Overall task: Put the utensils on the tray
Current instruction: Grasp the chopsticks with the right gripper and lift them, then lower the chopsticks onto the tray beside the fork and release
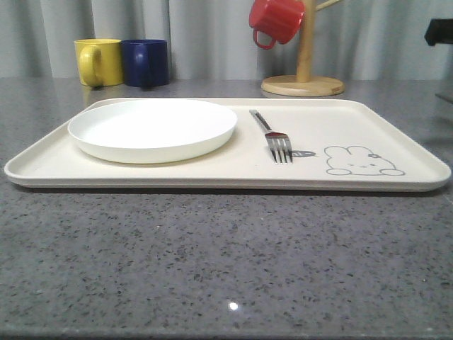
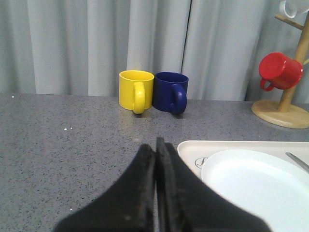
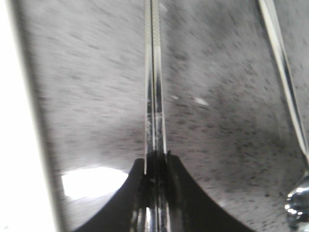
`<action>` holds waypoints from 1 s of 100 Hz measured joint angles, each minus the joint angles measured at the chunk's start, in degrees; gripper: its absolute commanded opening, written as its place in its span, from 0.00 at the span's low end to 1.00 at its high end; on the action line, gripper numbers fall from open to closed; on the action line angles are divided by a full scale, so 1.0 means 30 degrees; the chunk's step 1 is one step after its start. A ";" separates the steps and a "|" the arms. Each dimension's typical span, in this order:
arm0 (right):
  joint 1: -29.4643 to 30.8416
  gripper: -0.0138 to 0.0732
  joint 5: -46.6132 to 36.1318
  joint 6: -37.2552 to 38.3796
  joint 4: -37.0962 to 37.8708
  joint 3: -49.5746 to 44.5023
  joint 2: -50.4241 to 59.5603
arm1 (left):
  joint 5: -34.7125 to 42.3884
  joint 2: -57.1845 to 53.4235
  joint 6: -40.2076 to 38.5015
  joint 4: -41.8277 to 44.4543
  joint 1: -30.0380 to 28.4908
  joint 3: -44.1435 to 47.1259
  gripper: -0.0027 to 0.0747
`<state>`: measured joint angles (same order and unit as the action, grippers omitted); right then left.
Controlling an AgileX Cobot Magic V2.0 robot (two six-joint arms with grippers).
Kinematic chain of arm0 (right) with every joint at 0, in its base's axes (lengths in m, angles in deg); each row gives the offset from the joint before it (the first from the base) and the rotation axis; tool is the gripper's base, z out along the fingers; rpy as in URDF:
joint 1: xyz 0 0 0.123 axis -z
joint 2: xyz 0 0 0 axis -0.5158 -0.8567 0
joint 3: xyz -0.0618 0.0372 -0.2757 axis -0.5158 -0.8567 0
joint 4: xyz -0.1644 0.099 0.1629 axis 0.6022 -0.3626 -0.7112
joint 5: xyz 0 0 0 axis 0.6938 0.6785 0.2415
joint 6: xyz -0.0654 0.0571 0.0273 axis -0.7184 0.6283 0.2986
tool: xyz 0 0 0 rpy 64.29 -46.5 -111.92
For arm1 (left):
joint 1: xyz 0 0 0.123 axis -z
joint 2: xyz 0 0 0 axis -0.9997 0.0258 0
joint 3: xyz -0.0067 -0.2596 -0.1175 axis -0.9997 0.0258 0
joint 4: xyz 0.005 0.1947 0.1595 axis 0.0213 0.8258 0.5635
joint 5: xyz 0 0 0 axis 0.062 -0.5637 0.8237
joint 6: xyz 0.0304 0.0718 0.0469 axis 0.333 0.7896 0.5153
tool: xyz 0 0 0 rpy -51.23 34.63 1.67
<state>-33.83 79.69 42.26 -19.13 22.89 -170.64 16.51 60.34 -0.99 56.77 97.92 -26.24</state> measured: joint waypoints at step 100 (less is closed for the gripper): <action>-0.6427 0.12 -0.2961 0.2154 -0.1965 0.1491 -0.3305 | 0.0000 0.0000 0.0000 0.0000 0.0000 0.0000 0.01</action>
<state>-53.11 70.81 48.72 -25.02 27.36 -180.56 16.51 60.34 -0.99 56.77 97.92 -26.24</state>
